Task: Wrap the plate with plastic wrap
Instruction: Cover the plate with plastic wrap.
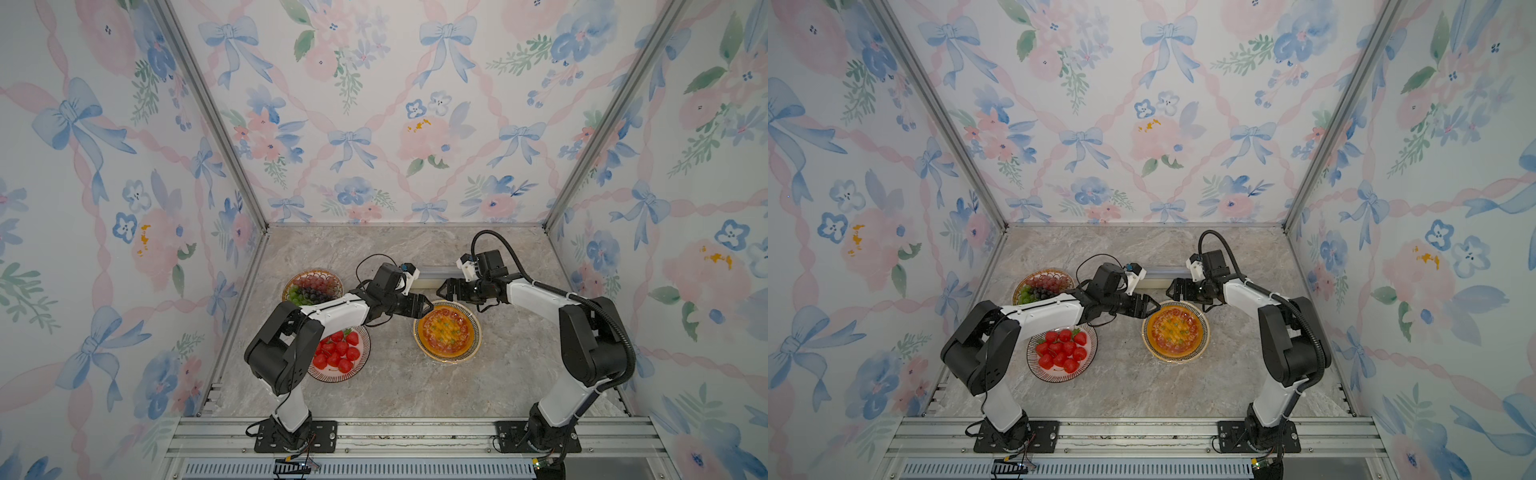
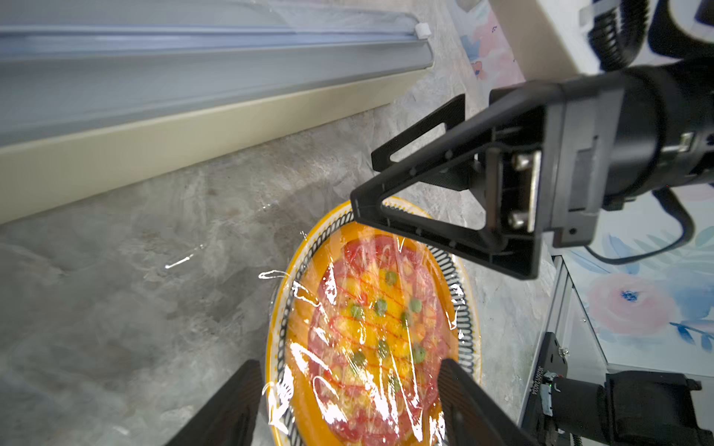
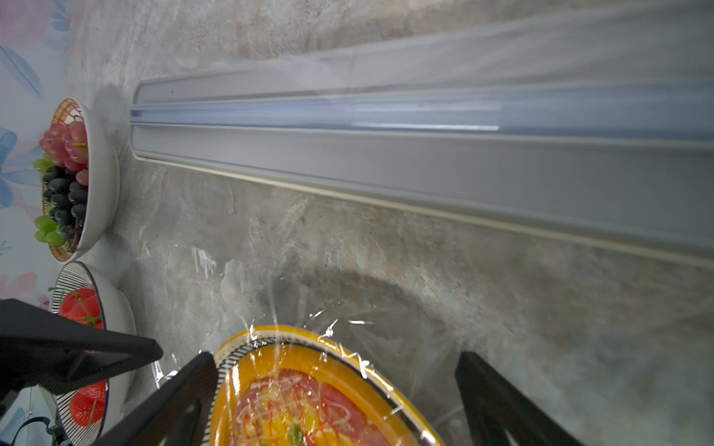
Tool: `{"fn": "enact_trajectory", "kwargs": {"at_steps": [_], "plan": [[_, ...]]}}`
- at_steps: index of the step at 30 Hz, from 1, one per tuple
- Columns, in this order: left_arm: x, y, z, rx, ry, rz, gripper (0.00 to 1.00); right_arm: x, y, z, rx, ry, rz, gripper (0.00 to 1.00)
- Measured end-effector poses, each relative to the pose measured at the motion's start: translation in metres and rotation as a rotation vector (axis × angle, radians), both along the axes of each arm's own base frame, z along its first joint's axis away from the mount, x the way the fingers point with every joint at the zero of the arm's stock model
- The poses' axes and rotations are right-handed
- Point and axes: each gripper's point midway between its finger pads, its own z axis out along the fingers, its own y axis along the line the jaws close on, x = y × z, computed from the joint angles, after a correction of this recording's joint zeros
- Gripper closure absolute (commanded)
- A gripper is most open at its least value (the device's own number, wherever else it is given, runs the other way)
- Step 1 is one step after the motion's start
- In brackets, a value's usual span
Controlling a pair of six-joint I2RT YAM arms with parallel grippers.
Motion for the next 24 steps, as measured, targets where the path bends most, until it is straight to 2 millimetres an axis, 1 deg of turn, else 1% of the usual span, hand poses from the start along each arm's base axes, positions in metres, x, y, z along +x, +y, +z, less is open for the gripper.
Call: {"fn": "enact_trajectory", "kwargs": {"at_steps": [4,8,13,16,19,24], "plan": [[0.002,0.001,-0.012,0.022,0.015,0.009,0.25,0.003,0.0,-0.004,-0.015,0.007,0.008,0.01],[-0.001,0.003,-0.026,0.041,0.043,0.007,0.24,-0.002,-0.004,-0.008,-0.026,0.032,0.011,0.02],[-0.015,0.009,-0.043,0.059,0.09,-0.007,0.24,-0.006,-0.009,-0.012,-0.031,0.057,0.011,0.02],[-0.022,0.008,-0.046,0.049,0.113,-0.028,0.24,-0.013,-0.011,-0.016,-0.033,0.081,0.019,0.01],[-0.032,0.004,-0.048,0.029,0.135,-0.055,0.24,-0.023,-0.011,-0.021,-0.032,0.115,0.03,0.01],[-0.048,0.002,-0.055,-0.005,0.186,-0.08,0.24,-0.037,-0.014,-0.022,-0.025,0.137,0.038,0.01]]}}
